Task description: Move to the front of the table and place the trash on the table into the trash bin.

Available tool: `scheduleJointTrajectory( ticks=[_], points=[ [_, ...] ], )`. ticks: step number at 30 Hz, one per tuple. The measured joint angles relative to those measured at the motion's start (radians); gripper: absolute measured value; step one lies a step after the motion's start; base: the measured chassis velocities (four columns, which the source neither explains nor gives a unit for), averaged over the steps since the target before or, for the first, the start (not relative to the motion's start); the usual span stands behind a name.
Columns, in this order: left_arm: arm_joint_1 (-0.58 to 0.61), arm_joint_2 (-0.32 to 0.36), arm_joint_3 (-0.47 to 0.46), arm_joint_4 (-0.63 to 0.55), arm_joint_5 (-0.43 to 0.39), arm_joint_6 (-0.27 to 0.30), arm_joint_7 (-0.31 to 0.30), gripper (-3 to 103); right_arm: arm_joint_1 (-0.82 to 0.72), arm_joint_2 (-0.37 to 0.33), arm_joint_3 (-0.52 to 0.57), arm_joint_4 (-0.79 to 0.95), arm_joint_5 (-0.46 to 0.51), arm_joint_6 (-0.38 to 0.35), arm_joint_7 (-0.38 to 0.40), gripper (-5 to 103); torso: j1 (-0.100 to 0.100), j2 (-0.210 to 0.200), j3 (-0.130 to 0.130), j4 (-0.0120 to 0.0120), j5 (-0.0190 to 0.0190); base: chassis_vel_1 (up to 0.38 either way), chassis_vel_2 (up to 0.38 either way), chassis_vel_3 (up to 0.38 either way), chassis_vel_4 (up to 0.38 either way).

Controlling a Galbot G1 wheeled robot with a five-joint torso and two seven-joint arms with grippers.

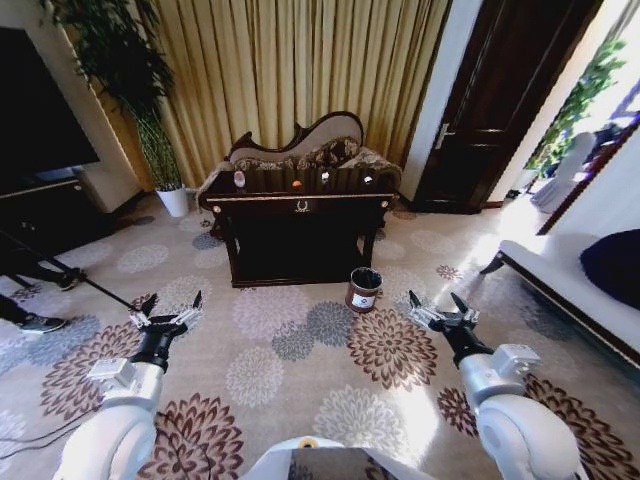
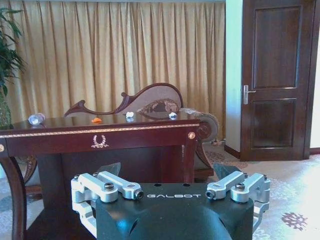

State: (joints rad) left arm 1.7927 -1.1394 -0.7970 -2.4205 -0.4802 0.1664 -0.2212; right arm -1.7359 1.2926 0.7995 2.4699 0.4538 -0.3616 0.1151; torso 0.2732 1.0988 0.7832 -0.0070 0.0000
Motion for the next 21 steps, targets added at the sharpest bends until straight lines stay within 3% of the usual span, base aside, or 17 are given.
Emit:
scheduleJointTrajectory(
  ticks=[6, 14, 21],
  points=[
    [0.009, 0.002, -0.001, -0.005, 0.000, -0.004, 0.004, 100, -0.002, -0.026, 0.006, -0.005, 0.045, 0.009, -0.006, 100, 0.000, 0.000, 0.000, 0.0000, 0.0000, 0.000, 0.000, 0.000, 0.000],
    [0.024, 0.006, -0.002, -0.017, -0.004, -0.009, 0.005, 100, -0.020, -0.163, 0.022, -0.036, 0.110, 0.032, -0.005, 100, 0.000, 0.000, 0.000, 0.0001, 0.0000, 0.000, 0.000, 0.000, 0.000],
    [0.029, 0.008, -0.003, -0.021, -0.005, -0.011, 0.003, 100, -0.005, -0.189, 0.003, -0.037, 0.117, 0.038, 0.006, 100, 0.000, 0.000, 0.000, 0.0000, 0.0001, 0.000, 0.000, 0.000, 0.000]
  ],
)
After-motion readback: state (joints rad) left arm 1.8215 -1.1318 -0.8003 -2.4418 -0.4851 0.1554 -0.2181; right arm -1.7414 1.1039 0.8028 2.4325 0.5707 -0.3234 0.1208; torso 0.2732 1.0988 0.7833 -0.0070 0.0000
